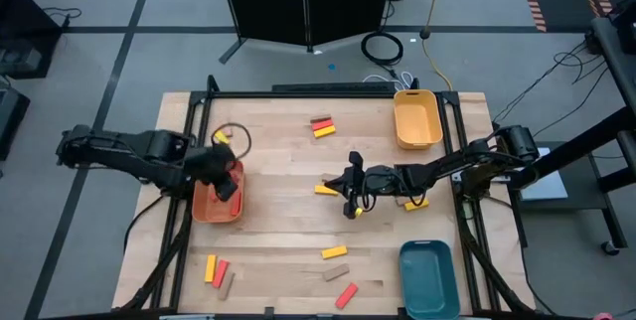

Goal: Sort blocks
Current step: Put the orange block into the orange bin

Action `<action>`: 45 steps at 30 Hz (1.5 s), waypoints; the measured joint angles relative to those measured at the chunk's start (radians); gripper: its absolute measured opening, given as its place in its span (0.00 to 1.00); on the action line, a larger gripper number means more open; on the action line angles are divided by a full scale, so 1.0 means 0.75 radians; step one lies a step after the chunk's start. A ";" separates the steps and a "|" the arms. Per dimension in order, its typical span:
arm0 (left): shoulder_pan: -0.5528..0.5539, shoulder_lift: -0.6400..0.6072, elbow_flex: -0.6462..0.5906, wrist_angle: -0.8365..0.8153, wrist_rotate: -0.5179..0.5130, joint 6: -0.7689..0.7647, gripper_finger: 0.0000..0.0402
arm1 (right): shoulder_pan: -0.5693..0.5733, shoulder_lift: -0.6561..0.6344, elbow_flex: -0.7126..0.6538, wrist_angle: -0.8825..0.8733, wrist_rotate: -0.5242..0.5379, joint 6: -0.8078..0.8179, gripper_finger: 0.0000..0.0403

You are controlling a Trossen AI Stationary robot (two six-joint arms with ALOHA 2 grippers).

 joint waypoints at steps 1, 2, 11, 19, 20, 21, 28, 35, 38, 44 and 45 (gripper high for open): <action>-0.024 0.013 -0.015 -0.001 0.001 -0.027 0.21 | 0.003 0.000 0.000 0.000 -0.001 0.001 0.00; -0.044 0.026 -0.031 -0.002 0.001 -0.049 0.21 | 0.005 0.000 0.000 0.000 -0.001 0.001 0.00; -0.099 0.159 -0.115 -0.008 0.001 -0.094 0.21 | 0.013 0.000 0.000 0.007 -0.031 0.006 0.00; -0.099 0.273 -0.141 -0.044 0.008 -0.077 0.21 | 0.013 0.000 0.000 0.008 -0.034 0.015 0.00; -0.099 0.282 -0.141 -0.044 0.008 -0.061 0.21 | 0.013 0.000 0.000 0.008 -0.034 0.014 0.00; -0.099 0.290 -0.141 -0.044 0.008 -0.056 0.22 | 0.013 0.000 0.000 0.008 -0.034 0.012 0.00; -0.099 0.327 -0.141 -0.044 0.001 -0.046 0.31 | 0.013 0.000 0.000 0.008 -0.034 0.007 0.00; -0.099 0.331 -0.141 -0.032 -0.004 -0.030 0.38 | 0.013 0.000 0.000 0.007 -0.034 0.006 0.00; -0.099 0.331 -0.141 -0.030 -0.004 -0.013 0.40 | 0.013 0.000 0.000 0.008 -0.034 0.006 0.00; -0.099 0.331 -0.139 -0.029 0.035 0.058 0.42 | 0.013 0.000 0.000 0.007 -0.034 0.006 0.00; -0.099 0.331 -0.132 -0.031 0.037 0.057 0.42 | 0.013 0.000 0.000 0.008 -0.034 0.006 0.00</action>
